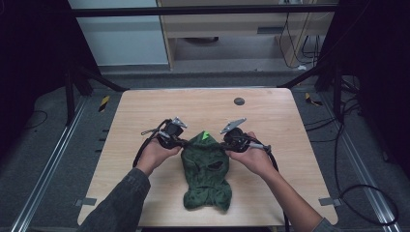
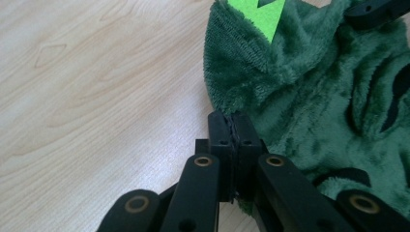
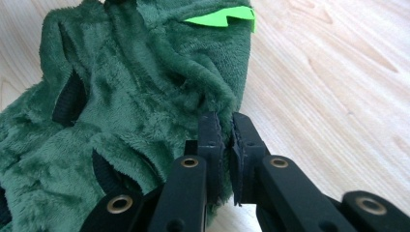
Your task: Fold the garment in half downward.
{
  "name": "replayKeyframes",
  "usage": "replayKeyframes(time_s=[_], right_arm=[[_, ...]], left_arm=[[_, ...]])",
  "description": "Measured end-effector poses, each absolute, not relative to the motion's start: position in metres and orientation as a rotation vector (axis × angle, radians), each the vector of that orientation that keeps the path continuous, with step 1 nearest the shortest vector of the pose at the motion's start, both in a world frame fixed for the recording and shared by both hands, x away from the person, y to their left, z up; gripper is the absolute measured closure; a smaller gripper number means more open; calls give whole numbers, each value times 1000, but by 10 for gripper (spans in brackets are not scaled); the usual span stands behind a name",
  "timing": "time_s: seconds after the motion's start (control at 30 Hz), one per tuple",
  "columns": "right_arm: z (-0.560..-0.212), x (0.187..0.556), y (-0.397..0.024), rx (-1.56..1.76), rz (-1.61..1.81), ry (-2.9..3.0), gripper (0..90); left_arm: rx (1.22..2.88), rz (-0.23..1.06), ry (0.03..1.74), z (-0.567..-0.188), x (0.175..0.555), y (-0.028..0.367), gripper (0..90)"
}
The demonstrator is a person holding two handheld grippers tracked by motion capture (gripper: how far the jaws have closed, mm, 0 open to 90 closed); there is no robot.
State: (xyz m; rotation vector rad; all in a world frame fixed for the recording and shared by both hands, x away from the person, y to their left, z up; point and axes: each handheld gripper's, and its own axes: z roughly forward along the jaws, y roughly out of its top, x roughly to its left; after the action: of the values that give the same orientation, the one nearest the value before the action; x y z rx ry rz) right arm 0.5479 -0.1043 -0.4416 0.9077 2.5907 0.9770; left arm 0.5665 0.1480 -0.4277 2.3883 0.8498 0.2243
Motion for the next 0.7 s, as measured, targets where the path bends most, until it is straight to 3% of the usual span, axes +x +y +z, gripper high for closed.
replayKeyframes(time_s=[0.7], right_arm=[[-424,553,-103,856,959,2580,833]], left_arm=[[2375,263,838,-413,568,147,891]])
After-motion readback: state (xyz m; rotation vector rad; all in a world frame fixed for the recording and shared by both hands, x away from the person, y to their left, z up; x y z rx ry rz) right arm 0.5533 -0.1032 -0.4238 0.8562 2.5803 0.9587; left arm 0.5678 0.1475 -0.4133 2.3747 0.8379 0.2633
